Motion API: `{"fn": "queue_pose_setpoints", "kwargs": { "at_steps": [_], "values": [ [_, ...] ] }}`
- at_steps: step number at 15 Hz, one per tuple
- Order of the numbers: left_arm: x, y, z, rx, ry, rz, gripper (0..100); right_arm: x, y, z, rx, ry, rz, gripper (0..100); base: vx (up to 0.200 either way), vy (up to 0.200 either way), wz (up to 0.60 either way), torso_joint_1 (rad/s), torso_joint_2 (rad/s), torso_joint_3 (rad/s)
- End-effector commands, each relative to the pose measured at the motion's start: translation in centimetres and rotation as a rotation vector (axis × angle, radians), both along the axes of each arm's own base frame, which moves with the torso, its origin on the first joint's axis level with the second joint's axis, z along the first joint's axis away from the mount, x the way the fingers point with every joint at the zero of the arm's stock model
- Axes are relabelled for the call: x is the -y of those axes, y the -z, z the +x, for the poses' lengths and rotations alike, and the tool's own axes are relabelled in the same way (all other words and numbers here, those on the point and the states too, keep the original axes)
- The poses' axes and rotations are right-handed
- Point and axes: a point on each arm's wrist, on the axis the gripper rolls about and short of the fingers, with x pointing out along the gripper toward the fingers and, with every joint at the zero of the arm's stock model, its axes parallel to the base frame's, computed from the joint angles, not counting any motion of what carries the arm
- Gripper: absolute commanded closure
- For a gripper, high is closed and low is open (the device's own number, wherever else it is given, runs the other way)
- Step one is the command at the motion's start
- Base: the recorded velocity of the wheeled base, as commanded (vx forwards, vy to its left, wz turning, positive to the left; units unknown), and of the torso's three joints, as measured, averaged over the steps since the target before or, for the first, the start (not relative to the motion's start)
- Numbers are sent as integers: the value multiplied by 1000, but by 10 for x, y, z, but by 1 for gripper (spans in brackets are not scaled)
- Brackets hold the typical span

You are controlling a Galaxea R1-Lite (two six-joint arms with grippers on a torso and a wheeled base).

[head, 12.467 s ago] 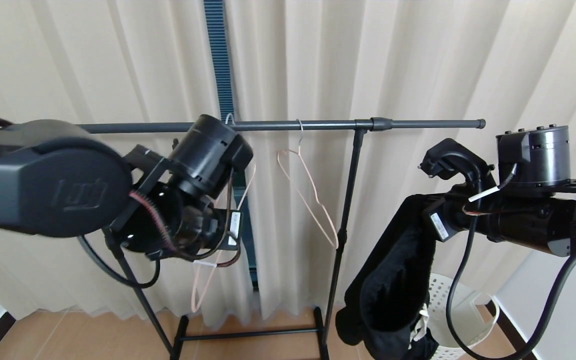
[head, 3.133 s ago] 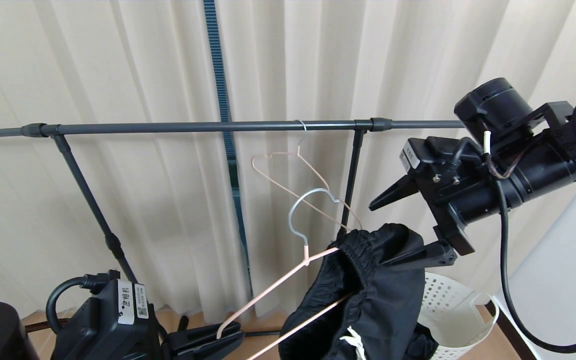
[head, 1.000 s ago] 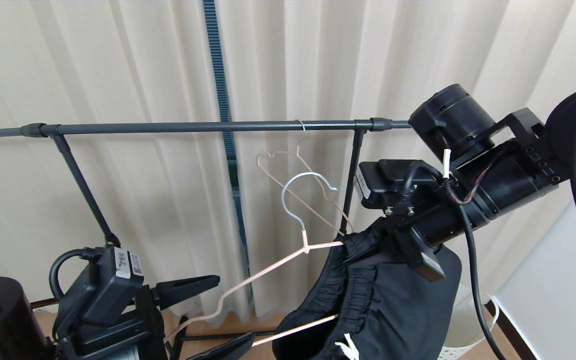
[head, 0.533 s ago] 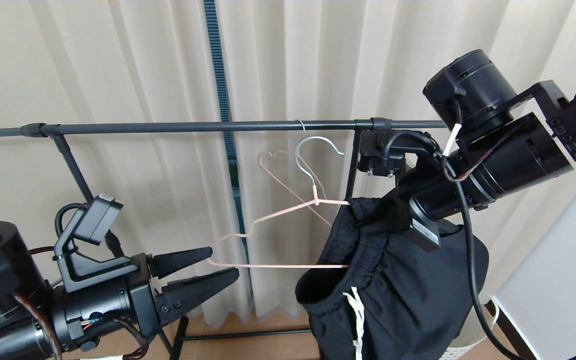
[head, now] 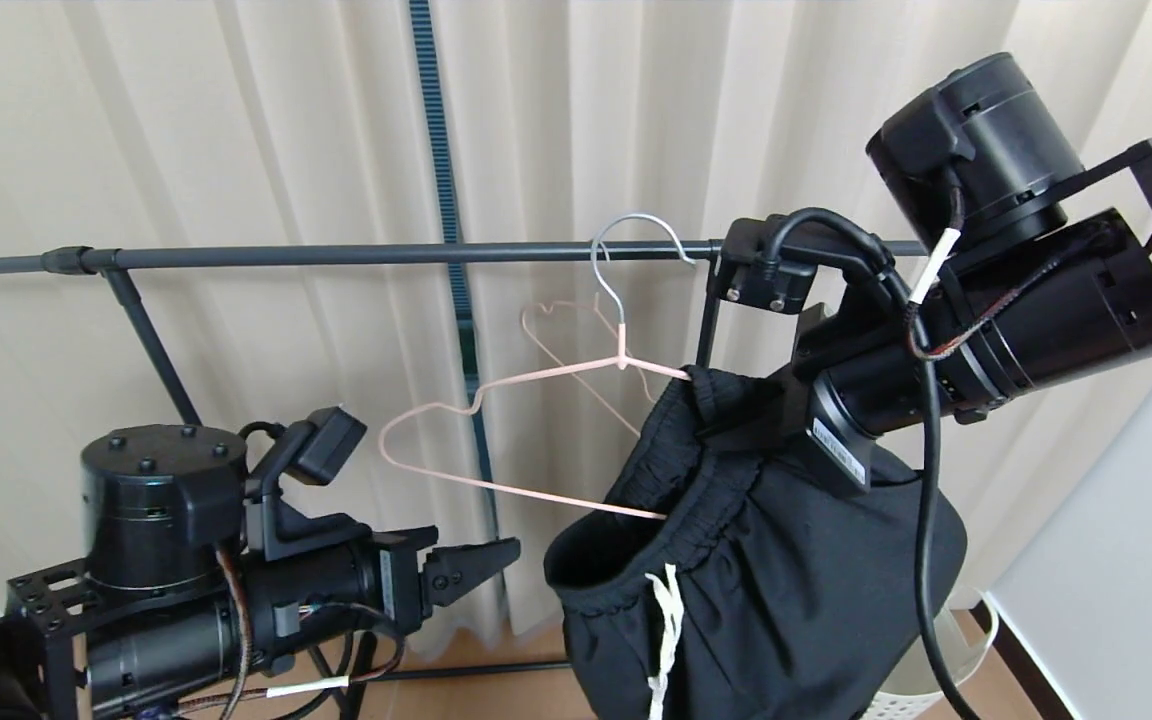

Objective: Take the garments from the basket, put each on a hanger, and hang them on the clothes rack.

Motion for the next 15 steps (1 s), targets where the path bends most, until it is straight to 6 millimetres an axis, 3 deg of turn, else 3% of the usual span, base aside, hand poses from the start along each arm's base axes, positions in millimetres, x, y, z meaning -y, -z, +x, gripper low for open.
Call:
{"fn": "queue_pose_setpoints", "kwargs": {
  "at_steps": [1, 5, 10, 15],
  "values": [
    [21, 6, 6, -13, 5, 40, 0, 3, -1, -12, 18, -12, 20, 100, 0, 0, 0, 0, 0, 0],
    [37, 19, 5, -58, 27, 64, 0, 3, -1, -27, 26, -13, 85, 100, 0, 0, 0, 0, 0, 0],
    [44, 33, 17, -83, -42, 63, 0, 12, -7, -41, -7, -90, 150, 100, 0, 0, 0, 0, 0, 0],
    [49, 43, 13, -111, -20, 90, 0, 18, -14, -50, -10, -135, 197, 100, 0, 0, 0, 0, 0, 0]
  ]
}}
